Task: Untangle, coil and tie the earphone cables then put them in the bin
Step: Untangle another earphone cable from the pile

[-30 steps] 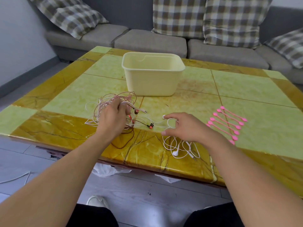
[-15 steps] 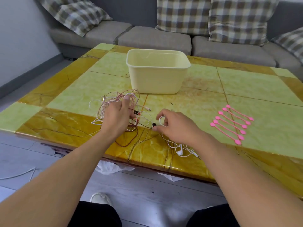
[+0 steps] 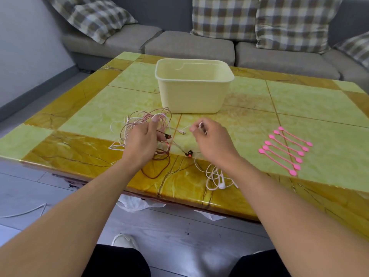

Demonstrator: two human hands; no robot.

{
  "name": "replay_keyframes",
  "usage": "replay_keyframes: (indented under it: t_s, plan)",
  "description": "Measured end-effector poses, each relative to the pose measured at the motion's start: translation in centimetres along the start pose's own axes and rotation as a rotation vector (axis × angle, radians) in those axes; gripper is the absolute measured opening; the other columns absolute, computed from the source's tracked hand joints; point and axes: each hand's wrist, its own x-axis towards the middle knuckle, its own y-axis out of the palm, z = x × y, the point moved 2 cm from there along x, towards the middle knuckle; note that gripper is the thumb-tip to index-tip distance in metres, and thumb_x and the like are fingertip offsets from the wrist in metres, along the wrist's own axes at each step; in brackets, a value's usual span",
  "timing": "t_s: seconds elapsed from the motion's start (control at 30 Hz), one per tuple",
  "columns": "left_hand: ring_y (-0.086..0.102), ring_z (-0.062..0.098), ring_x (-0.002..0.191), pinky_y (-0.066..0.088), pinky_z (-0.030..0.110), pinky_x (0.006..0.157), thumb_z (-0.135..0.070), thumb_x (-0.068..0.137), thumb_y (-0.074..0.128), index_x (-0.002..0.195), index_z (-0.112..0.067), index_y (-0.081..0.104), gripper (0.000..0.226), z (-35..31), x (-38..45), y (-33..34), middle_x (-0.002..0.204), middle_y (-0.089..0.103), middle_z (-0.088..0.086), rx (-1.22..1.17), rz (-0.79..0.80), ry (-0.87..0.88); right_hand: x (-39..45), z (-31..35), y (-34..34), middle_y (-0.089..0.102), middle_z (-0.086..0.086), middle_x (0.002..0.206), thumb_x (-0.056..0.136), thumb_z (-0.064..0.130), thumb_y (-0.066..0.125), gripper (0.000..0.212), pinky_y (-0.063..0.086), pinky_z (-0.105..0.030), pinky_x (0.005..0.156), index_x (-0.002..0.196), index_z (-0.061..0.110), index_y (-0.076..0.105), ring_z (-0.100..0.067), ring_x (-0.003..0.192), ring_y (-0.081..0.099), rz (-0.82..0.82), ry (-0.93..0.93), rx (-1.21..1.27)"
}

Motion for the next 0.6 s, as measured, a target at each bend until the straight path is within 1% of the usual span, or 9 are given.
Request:
replay_keyframes:
  t_s: [0.03,0.1,0.17,0.23,0.33,0.4,0.47,0.53,0.6]
  plan:
    - [0.053,0.008,0.054,0.034,0.03,0.054,-0.048,0.108,0.032,0.075,-0.008,0.072,0.065,0.2,0.2,-0.1,0.076,0.074,-0.004,0.029,-0.011,-0.014,0.2,0.0,-0.8,0.062,0.007,0.082,0.105,0.032,0.051,0.018,0.047,-0.03,0.066,0.099,0.021,0.064,-0.008,0.07,0.058,-0.061,0.012,0.074]
    - [0.058,0.015,0.063,0.038,0.031,0.059,-0.048,0.108,0.032,0.082,-0.005,0.073,0.065,0.5,0.5,-0.3,0.083,0.074,-0.004,0.098,-0.044,-0.042,0.3,-0.2,-2.3,0.066,0.006,0.09,0.105,0.03,0.05,0.02,0.045,-0.024,0.064,0.096,0.017,0.063,-0.005,0.069,0.058,-0.158,0.038,0.165]
    - [0.062,0.027,0.077,0.046,0.038,0.07,-0.049,0.108,0.032,0.085,-0.005,0.071,0.063,1.0,0.9,-0.5,0.09,0.073,0.004,0.184,-0.067,-0.044,0.4,-0.7,-3.4,0.07,0.009,0.095,0.106,0.032,0.048,0.026,0.043,-0.019,0.059,0.095,0.014,0.064,-0.006,0.06,0.059,-0.186,0.065,0.235]
    - [0.061,0.034,0.084,0.043,0.041,0.071,-0.048,0.107,0.033,0.083,-0.005,0.065,0.059,1.4,1.0,-0.8,0.091,0.07,0.012,0.26,-0.06,-0.048,0.3,-1.1,-4.3,0.073,0.011,0.094,0.107,0.035,0.047,0.033,0.043,-0.015,0.055,0.094,0.015,0.069,-0.004,0.052,0.058,-0.158,0.067,0.211]
    - [0.056,0.036,0.081,0.035,0.038,0.067,-0.043,0.106,0.039,0.072,-0.012,0.052,0.048,1.6,1.0,-0.9,0.083,0.062,0.015,0.315,-0.052,-0.068,0.1,-1.9,-5.6,0.074,0.008,0.099,0.104,0.047,0.048,0.038,0.045,-0.026,0.066,0.1,0.021,0.075,-0.004,0.062,0.058,-0.037,0.108,-0.04]
    - [0.055,0.036,0.08,0.039,0.039,0.067,-0.042,0.101,0.047,0.077,-0.013,0.053,0.039,1.7,0.9,-1.0,0.085,0.062,0.014,0.337,-0.041,-0.089,-0.3,-2.8,-5.8,0.069,0.005,0.116,0.095,0.058,0.058,0.04,0.048,-0.031,0.078,0.113,0.026,0.072,-0.013,0.086,0.062,0.104,0.199,-0.268]
    - [0.058,0.035,0.083,0.046,0.041,0.071,-0.041,0.098,0.052,0.089,-0.014,0.056,0.029,1.6,0.6,-1.0,0.088,0.063,0.011,0.389,-0.032,-0.092,-1.0,-3.7,-5.5,0.063,0.003,0.131,0.079,0.07,0.069,0.06,0.051,-0.036,0.089,0.123,0.03,0.067,-0.017,0.101,0.061,0.256,0.281,-0.472]
    - [0.059,0.034,0.085,0.049,0.044,0.081,-0.032,0.094,0.054,0.096,-0.017,0.055,0.015,1.3,0.5,-1.0,0.09,0.065,0.008,0.449,-0.039,-0.072,-1.5,-4.0,-5.0,0.063,0.005,0.128,0.067,0.074,0.077,0.069,0.052,-0.035,0.086,0.121,0.032,0.065,-0.016,0.099,0.06,0.357,0.312,-0.587]
    - [0.057,0.032,0.094,0.04,0.044,0.094,-0.021,0.086,0.059,0.104,-0.019,0.054,0.019,0.9,0.3,-1.0,0.097,0.065,0.002,0.485,-0.062,-0.032,-1.5,-4.2,-4.7,0.064,0.008,0.118,0.067,0.068,0.081,0.059,0.051,-0.032,0.077,0.112,0.032,0.066,-0.017,0.097,0.062,0.379,0.309,-0.649]
